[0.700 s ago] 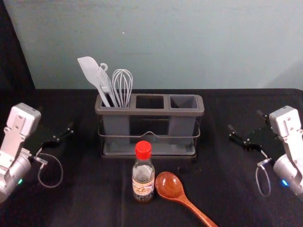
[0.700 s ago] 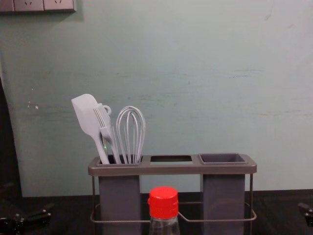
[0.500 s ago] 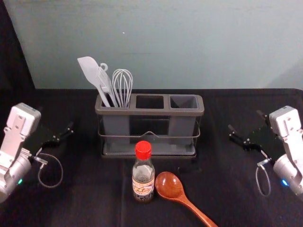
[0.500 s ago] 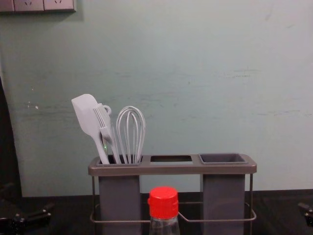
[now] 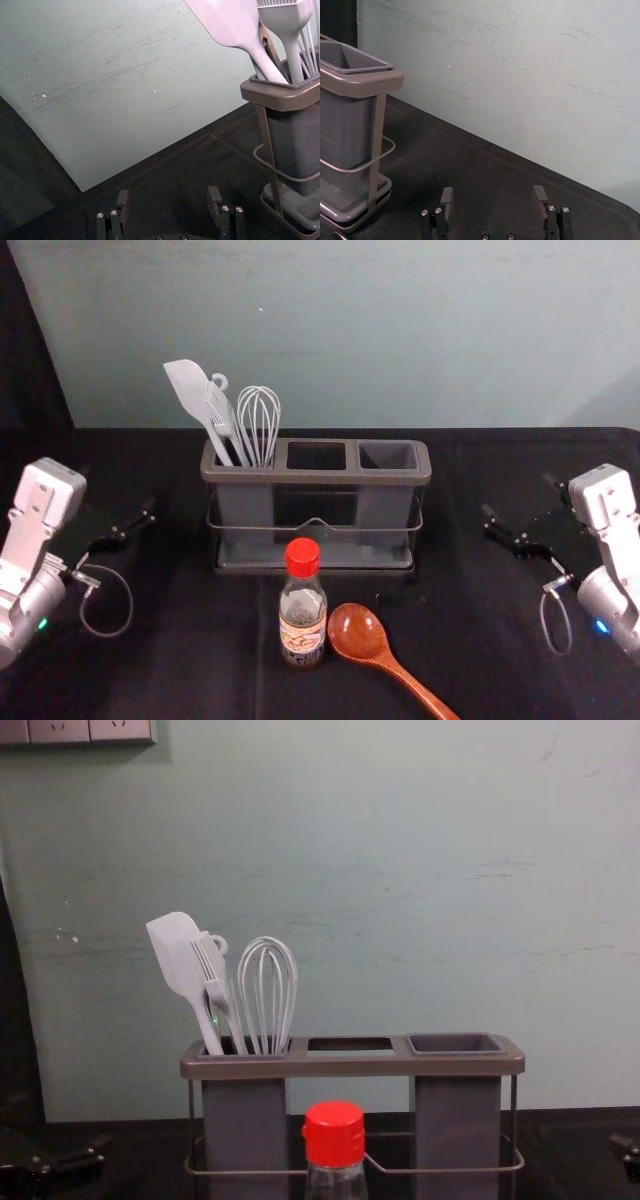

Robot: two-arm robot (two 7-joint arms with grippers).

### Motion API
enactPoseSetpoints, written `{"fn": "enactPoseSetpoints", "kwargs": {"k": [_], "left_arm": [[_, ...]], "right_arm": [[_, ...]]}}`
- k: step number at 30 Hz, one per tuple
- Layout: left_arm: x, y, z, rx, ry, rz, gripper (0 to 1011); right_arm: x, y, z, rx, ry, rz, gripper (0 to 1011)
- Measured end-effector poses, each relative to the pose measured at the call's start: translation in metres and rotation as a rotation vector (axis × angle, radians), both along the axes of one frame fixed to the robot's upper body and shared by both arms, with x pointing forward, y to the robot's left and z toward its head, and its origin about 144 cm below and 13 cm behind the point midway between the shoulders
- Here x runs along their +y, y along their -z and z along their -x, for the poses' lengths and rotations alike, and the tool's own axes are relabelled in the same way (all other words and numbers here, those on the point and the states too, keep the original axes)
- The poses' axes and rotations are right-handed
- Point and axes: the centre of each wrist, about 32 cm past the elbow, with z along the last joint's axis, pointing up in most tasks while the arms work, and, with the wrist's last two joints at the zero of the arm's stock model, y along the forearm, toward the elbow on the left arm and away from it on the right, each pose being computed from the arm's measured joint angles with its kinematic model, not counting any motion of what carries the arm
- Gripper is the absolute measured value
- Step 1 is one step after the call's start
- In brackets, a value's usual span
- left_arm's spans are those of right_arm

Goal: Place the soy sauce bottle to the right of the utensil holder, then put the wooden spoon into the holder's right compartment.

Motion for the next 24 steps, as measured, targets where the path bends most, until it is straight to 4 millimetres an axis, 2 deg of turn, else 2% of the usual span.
{"fn": "enactPoseSetpoints", "kwargs": {"k": [24], "left_arm": [[0.0000, 0.0000, 0.0000, 0.000, 0.000, 0.000, 1011]], "right_arm": [[0.0000, 0.0000, 0.0000, 0.000, 0.000, 0.000, 1002]]}}
